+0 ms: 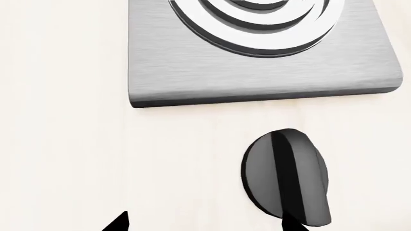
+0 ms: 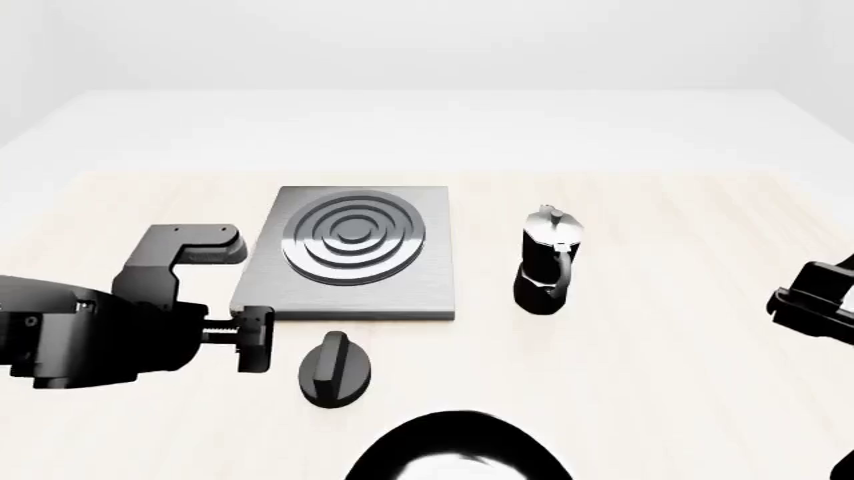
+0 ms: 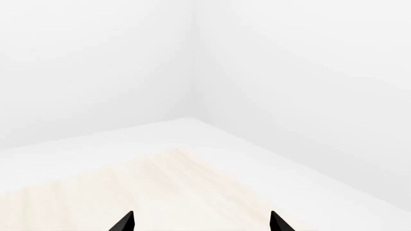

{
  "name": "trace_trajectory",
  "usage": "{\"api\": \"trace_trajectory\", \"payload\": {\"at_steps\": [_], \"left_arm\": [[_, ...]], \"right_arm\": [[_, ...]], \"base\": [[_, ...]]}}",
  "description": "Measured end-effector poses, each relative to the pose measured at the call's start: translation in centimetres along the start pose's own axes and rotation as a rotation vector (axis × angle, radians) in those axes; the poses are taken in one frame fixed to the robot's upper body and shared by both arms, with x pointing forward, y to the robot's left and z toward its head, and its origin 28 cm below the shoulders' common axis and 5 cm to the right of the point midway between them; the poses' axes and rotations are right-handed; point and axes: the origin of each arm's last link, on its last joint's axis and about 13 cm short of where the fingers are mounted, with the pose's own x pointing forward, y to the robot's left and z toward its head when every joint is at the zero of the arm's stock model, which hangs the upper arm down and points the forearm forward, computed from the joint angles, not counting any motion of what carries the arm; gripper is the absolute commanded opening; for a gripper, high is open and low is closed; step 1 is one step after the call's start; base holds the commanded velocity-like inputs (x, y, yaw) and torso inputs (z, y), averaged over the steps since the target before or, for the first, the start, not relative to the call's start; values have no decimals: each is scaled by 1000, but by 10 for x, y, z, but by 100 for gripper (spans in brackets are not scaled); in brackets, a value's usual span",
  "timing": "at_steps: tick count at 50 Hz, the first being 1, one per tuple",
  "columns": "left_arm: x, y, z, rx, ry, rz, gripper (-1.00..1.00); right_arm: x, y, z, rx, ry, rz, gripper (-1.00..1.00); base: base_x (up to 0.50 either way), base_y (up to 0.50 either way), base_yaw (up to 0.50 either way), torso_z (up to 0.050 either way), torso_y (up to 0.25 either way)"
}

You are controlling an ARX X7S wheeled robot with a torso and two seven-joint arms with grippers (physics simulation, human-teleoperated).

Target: Turn on the stove and put the frying pan on it.

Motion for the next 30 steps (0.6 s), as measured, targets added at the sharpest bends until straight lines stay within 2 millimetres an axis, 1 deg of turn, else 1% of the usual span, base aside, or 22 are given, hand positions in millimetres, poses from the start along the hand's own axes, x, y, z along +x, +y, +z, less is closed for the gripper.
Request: {"api": "trace_trajectory", "payload": {"at_steps": [15,30], "left_arm": [[19,1,1,-23,6,12,100],[42,1,-3,-28,40,8,100]], "right_arm": [[0,0,-1,3,2,1,100],[0,-1,-1,7,1,1,100]], "base": [[0,0,0,0,0],[0,0,0,0,0]]}}
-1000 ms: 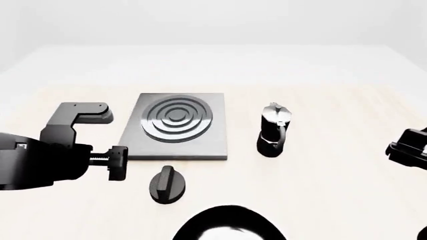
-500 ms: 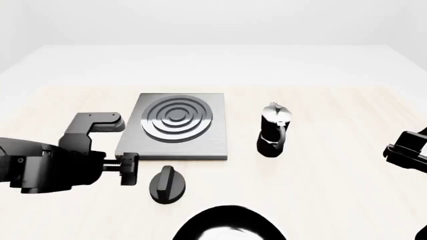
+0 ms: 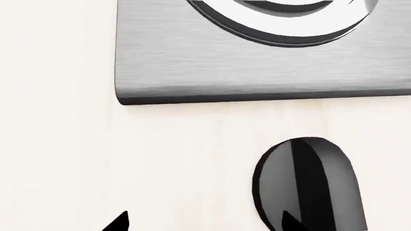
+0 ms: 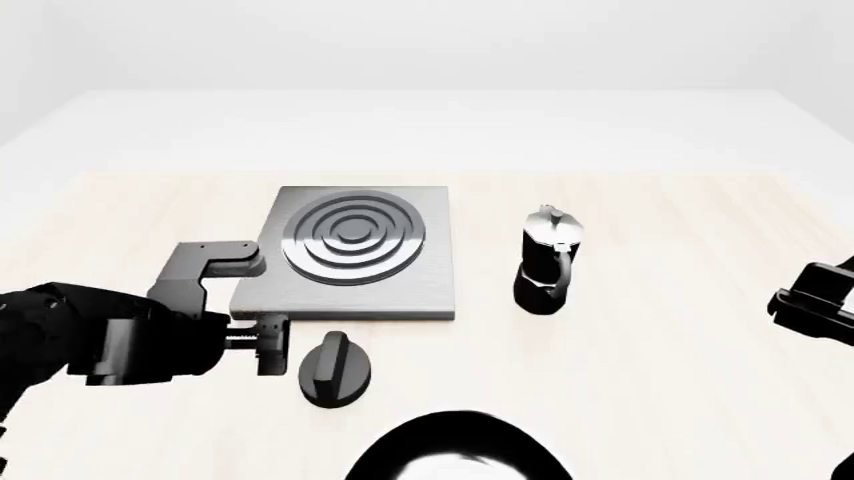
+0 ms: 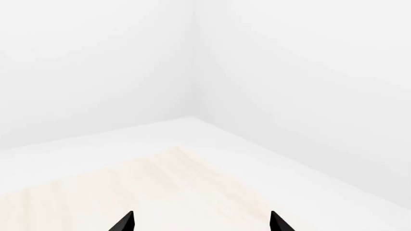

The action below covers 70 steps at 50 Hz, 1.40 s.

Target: Turn on the stove and put the frying pan on it.

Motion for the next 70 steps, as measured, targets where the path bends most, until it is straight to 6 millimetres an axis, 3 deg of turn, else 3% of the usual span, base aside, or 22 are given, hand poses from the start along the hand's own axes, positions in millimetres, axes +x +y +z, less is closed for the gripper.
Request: {"api": "trace_trajectory", "payload": {"at_steps": [28,70], "left_arm": [[22,-2,-13,15,59,-42,100],[42,-11,-15,44,87,-80,100]], "right_arm": [[-1,0,-1,4,2,3,100],[-2,-2,0,14,-1,2,100]], "base": [[0,0,0,0,0],[0,0,0,0,0]]}}
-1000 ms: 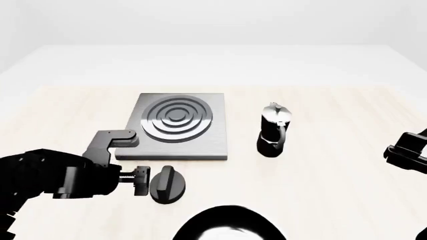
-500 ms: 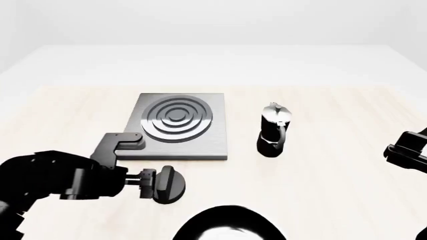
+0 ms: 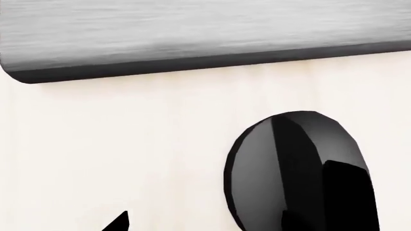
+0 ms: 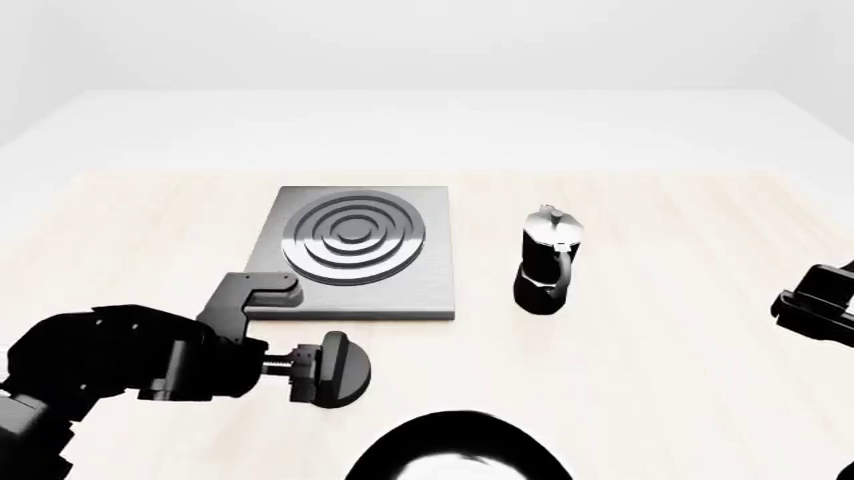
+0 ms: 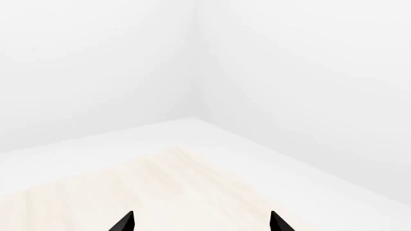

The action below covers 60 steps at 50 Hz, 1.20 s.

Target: Turn on the stove and put the frying pan on it.

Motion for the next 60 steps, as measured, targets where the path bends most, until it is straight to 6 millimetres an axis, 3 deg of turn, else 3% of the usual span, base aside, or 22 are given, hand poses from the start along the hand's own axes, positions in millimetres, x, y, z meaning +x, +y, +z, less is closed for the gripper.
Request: {"api": "trace_trajectory", "payload": {"at_steps": [26,43,60], "left_arm": [[3,-13,0,53,16,-47,100],[6,-28,12,75,-32,-92,100],[10,-32,30,-12,-117,-6,100]], "right_arm": [[0,0,1,5,-1,5,100],[-1,0,1,7,-2,4,100],[-2,-2,0,7,-3,1,100]], "base": [[0,0,0,0,0],[0,0,0,0,0],[0,0,0,0,0]]}}
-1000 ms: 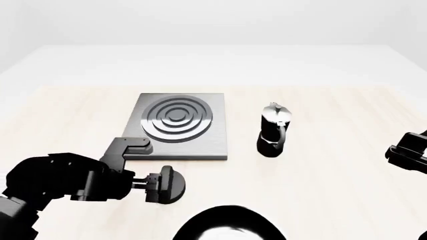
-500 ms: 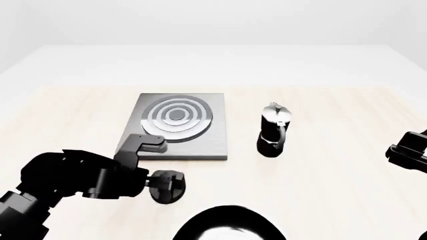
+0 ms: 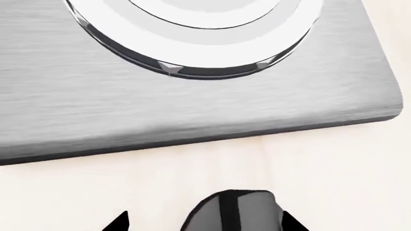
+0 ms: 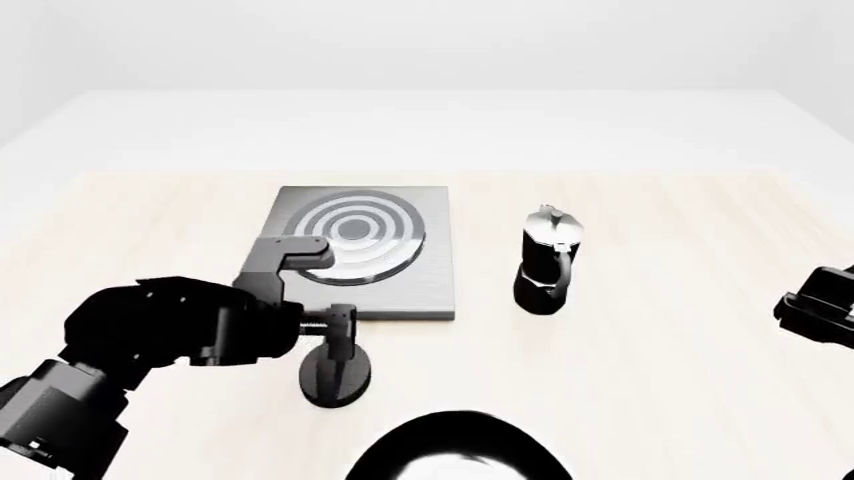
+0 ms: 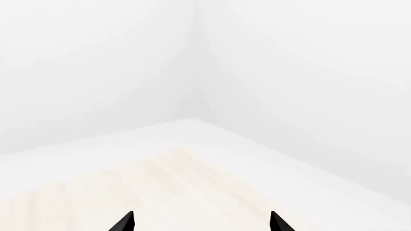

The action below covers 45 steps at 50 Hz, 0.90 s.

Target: Turn on the stove and put the frying pan on it.

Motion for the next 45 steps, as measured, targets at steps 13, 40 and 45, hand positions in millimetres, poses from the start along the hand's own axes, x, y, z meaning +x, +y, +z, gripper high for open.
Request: {"api": "trace_trajectory", "payload": {"at_steps": [13,40,45], "left_arm": [[-1,-2,5,-29,-31,18,100],[-185,-30,46,335,-502,-48,100],[-206,-33,35,508,-497,-55,100]], "right_arm": [[0,0,1,0,-3,0,100],[1,5,3,1,5,30,100],[1,5,2,0,9,32,100]], "base": [[0,0,0,0,0],[0,0,0,0,0],[0,0,0,0,0]]}}
